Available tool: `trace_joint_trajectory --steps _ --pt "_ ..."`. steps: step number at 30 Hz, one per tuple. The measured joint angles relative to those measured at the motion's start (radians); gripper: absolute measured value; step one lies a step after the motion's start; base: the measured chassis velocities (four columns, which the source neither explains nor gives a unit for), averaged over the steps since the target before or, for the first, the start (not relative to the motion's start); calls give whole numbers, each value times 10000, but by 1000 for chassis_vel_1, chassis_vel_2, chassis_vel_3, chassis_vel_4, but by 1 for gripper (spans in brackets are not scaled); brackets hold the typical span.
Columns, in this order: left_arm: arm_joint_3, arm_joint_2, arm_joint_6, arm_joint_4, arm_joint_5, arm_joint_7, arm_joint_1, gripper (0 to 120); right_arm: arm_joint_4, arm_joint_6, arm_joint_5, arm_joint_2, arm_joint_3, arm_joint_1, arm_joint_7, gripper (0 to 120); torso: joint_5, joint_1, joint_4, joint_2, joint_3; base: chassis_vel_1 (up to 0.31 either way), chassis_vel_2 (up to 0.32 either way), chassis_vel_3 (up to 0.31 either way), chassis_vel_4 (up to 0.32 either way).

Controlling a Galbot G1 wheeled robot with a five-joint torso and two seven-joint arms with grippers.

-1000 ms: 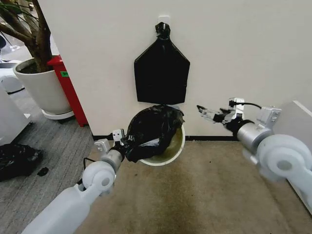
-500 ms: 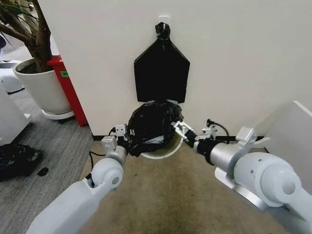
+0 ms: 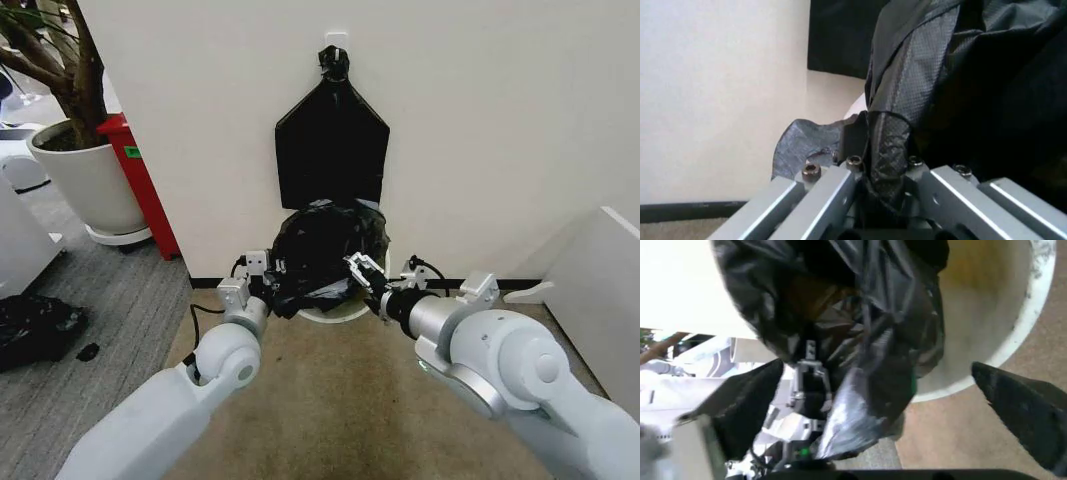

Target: Place the garbage bag over the trash bin.

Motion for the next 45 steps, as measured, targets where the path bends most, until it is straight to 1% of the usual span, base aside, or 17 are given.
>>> trace_joint_trajectory --steps 4,5,9,11,14,15,16,19,21,23,24,26,33,36,37,38,45 --pt "-7 78 2 -97 -5 12 1 0 9 41 -88 -17 -24 -56 47 77 0 0 0 0 0 0 0 0 0" --pt "-7 78 2 -97 -5 12 1 0 9 41 -88 -17 -24 -56 47 77 0 0 0 0 0 0 0 0 0" --pt "-46 106 20 -149 20 45 23 0 43 72 -75 -121 -4 -59 53 58 0 0 0 0 0 0 0 0 0" --pt "-47 101 28 -158 23 48 22 0 56 72 -66 -135 3 -62 52 54 0 0 0 0 0 0 0 0 0" --pt "-47 87 62 -171 23 53 -16 0 117 45 -50 -168 5 -93 34 40 0 0 0 0 0 0 0 0 0" --pt "-47 86 71 -171 23 53 -31 0 140 20 -49 -176 5 -118 23 36 0 0 0 0 0 0 0 0 0" --pt "-47 86 71 -171 23 53 -31 0 140 20 -49 -176 5 -118 23 36 0 0 0 0 0 0 0 0 0" --pt "-45 87 129 -171 -9 53 -65 0 193 -90 -47 -215 3 -191 -2 25 0 0 0 0 0 0 0 0 0" --pt "-45 91 199 -171 -81 45 -85 0 233 -189 -63 -278 3 -251 -27 18 0 0 0 -2 0 0 0 0 0" --pt "-51 72 298 -190 -407 -96 -126 0 312 -362 -88 -410 7 -370 -63 7 0 0 1 -2 0 0 0 0 0" --pt "-51 72 298 -190 -407 -96 -126 0 312 -362 -88 -410 7 -370 -63 7 0 0 1 -2 0 0 0 0 0" --pt "-97 53 406 -242 -817 -267 -171 0 348 -572 -214 -523 10 -544 -109 0 -1 0 0 -2 0 0 0 0 0" --pt "-309 42 600 -360 -1936 -672 -257 0 440 -1200 -808 -775 6 -1167 -282 0 0 0 1 -2 0 0 0 0 0" --pt "-494 74 714 -491 -2640 -822 -252 0 464 -1643 -1557 -940 24 -1704 -714 0 1 0 0 -2 0 0 0 0 0" --pt "-568 93 767 -551 -3011 -923 -235 0 431 -1864 -2209 -977 39 -2016 -1015 0 1 0 -1 -2 -1 0 0 0 0" --pt "-568 93 767 -551 -3011 -923 -235 0 431 -1864 -2209 -977 39 -2016 -1015 0 1 0 -1 -2 -1 0 0 0 0" --pt "-806 146 903 -767 -4069 -1270 -153 0 44 -2350 -4369 -920 52 -2938 -1910 0 1 0 0 -2 -1 0 0 0 0"
